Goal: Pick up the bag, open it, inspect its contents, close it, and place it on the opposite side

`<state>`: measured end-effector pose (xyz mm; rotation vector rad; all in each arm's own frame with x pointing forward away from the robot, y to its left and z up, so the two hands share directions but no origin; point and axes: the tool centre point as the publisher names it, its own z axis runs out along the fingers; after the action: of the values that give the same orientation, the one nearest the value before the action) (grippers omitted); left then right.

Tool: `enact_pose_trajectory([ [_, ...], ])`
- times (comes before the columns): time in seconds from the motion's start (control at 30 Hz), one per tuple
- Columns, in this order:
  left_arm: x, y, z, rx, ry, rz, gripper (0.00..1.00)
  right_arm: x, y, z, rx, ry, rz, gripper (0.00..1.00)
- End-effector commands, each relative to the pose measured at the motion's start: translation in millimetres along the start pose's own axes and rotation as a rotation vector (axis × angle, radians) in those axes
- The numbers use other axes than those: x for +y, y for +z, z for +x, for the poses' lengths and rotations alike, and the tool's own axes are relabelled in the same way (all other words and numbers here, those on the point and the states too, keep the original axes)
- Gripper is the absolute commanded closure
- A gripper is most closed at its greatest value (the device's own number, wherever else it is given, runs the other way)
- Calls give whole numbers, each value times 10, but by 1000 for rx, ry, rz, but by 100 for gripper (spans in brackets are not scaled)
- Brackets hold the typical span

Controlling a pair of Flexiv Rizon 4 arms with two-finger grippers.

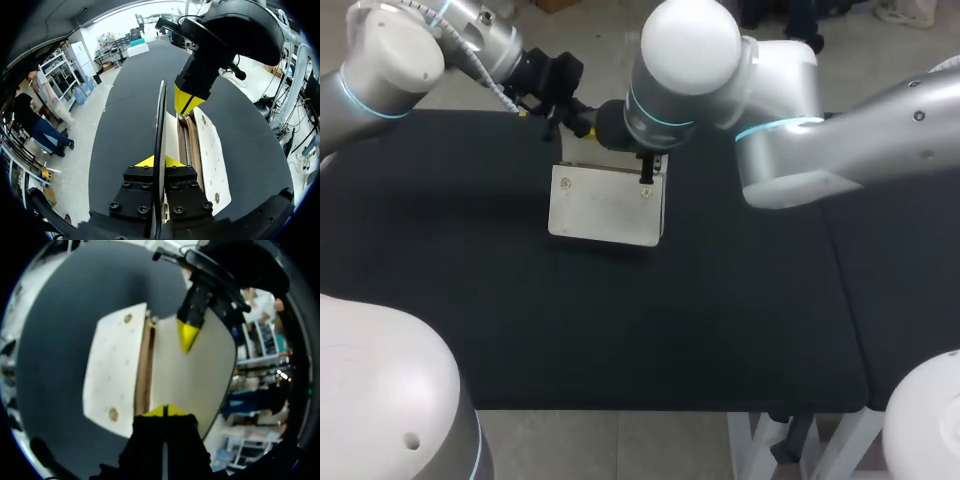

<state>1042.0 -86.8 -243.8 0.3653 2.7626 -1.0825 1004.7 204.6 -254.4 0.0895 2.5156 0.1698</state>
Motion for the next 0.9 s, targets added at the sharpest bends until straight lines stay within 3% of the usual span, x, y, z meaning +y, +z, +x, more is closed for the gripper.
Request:
enact_pose_trajectory([
  [0.03, -9, -41, 64, -14, -4, 5, 100, 93, 126, -36, 16, -5, 17, 100],
  [0.37, -10, -51, 72, -21, -30, 21, 100, 98, 257, 58, 51, -15, 34, 100],
  [0.9, 9, -43, 53, -42, -97, 28, 100, -8, 246, 347, 98, -7, 37, 100],
])
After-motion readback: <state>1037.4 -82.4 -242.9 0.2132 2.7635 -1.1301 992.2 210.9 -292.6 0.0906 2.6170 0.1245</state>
